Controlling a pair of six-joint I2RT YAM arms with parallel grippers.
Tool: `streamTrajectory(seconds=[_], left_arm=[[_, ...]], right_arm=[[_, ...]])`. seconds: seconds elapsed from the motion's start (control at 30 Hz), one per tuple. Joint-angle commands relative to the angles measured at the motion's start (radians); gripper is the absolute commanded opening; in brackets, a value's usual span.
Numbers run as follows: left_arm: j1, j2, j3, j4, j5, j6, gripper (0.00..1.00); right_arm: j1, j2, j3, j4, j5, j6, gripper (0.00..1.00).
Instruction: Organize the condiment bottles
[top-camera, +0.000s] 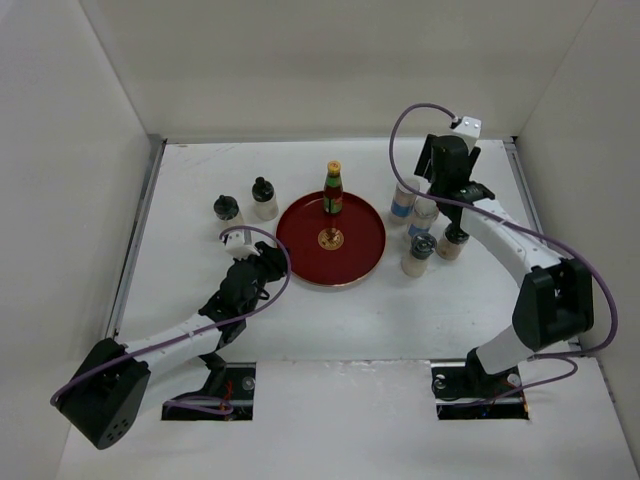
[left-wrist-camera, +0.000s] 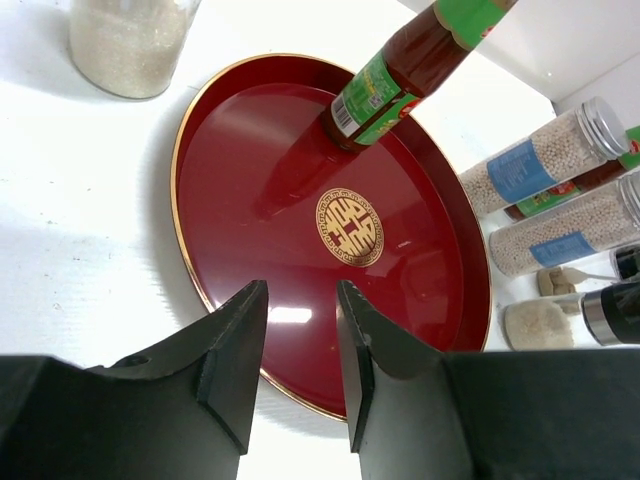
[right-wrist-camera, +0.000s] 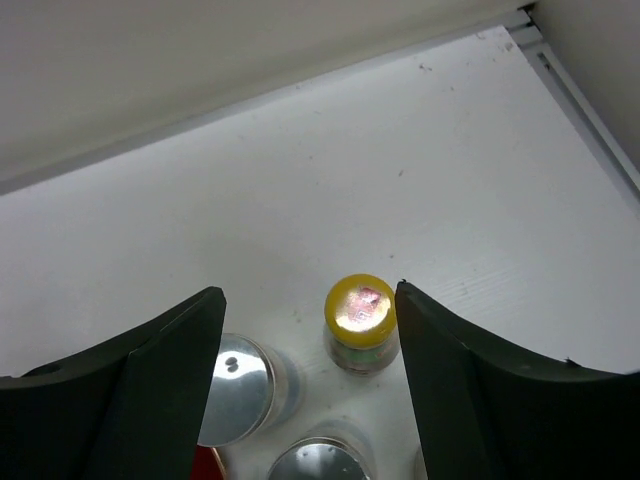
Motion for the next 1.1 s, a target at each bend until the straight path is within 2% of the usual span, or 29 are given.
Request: streamTrajectory(seconds=[0.0, 0.17, 0.37, 0.67, 0.77, 0.87, 1.03, 1.07], left_arm=[[0.008, -0.019, -0.01, 0.052, 0.007, -0.006, 0.32], [0.008, -0.017, -0.01, 0.052, 0.007, -0.006, 0.32], [0.013, -0.031, -0.013, 0.052, 0.007, -0.006, 0.32], [0.013, -0.017, -0.009, 0.052, 0.007, -0.008, 0.33], [0.013, -0.014, -0.01, 0.052, 0.007, -0.008, 0.33], [0.008, -0.005, -0.006, 0.054, 0.007, -0.008, 0.33], [0.006, -0.002, -0.006, 0.055, 0.007, -0.008, 0.33], [0.006, 0.0, -0.006, 0.055, 0.007, -0.008, 0.33]], right_arm=[[-0.012, 0.012, -0.015, -0.027, 0.051, 0.014, 0.75], [-0.025, 0.013, -0.031, -0.032, 0.066, 0.023, 0.71], [-0.034, 0.049, -0.025, -0.032, 0.048, 0.021, 0.63], [-0.035, 0.092, 0.014, 0.016, 0.037, -0.011, 0.43], [-0.035, 0.108, 0.038, 0.027, 0.071, -0.049, 0.45], [-0.035, 0.125, 0.063, 0.027, 0.083, -0.069, 0.54], [-0.035, 0.136, 0.078, 0.025, 0.078, -0.071, 0.54], [-0.035, 0.138, 0.08, 0.022, 0.074, -0.071, 0.52]])
